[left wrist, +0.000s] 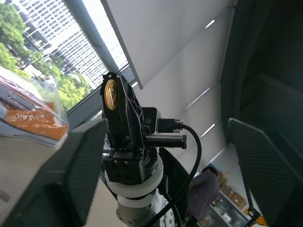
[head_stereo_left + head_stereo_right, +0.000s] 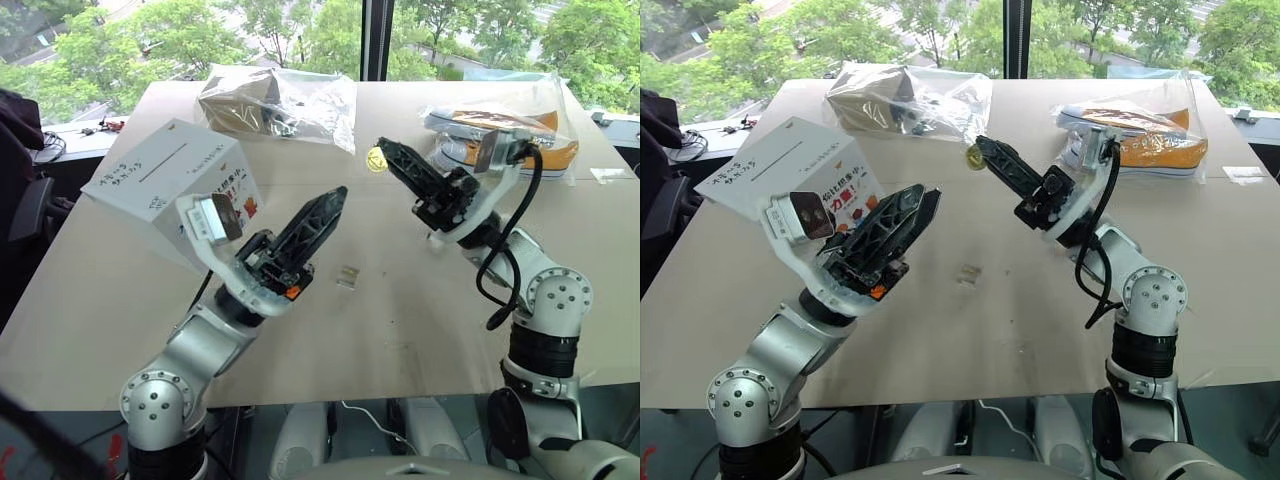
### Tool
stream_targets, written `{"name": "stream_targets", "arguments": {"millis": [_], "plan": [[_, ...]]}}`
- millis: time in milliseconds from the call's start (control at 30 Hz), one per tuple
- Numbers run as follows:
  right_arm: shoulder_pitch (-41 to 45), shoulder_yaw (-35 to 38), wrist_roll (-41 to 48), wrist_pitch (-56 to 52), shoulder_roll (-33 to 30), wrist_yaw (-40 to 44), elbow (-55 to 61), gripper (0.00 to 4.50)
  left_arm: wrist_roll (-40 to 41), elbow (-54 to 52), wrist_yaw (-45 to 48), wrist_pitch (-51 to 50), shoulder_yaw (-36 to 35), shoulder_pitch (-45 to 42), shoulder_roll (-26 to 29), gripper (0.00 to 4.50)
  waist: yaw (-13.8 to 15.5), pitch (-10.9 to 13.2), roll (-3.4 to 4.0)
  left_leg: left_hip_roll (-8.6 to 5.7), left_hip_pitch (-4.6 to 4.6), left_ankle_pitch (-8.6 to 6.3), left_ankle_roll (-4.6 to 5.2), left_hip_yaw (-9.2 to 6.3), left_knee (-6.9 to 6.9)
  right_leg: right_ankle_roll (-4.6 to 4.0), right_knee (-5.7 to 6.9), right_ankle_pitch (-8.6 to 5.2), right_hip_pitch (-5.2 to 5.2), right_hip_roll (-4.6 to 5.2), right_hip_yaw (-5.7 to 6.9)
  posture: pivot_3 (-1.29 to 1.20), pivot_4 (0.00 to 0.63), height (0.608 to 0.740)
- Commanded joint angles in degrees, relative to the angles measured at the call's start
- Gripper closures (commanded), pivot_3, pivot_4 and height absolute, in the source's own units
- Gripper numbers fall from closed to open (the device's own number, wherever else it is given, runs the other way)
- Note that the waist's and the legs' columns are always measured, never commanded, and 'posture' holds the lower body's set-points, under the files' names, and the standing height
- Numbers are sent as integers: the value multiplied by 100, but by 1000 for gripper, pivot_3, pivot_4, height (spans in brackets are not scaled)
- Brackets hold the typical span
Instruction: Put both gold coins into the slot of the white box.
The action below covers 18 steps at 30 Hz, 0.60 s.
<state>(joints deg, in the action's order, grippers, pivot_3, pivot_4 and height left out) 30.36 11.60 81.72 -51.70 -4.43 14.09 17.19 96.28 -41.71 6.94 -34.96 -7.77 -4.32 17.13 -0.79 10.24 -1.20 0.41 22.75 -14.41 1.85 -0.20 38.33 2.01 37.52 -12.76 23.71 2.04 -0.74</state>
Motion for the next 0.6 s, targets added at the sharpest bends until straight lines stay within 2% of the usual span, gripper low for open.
{"name": "stream_targets", "arguments": {"millis": [33, 467, 600], "plan": [[14, -122, 393, 19, -60, -36, 298, 4500, -104, -185, -151, 264, 131, -100, -72, 1420, 2, 0, 0, 0, 0, 0, 0, 0, 0, -3, -1, -2, 0, 0, 1, 0, 150, 740], [-81, -650, 950, 194, -150, -144, 573, 4500, -242, -154, -66, 474, 398, -194, 21, 1420, -1, 0, 0, 0, 1, 0, 0, 2, -1, -17, -4, -11, 1, -1, 1, 0, 150, 740], [-118, -731, 978, 221, -216, -144, 607, 4500, -284, -170, -9, 554, 405, -222, 13, 2590, -1, 0, 0, 0, 4, 0, 0, 1, -1, -17, -9, -11, 1, -1, 1, 0, 150, 740]]}}
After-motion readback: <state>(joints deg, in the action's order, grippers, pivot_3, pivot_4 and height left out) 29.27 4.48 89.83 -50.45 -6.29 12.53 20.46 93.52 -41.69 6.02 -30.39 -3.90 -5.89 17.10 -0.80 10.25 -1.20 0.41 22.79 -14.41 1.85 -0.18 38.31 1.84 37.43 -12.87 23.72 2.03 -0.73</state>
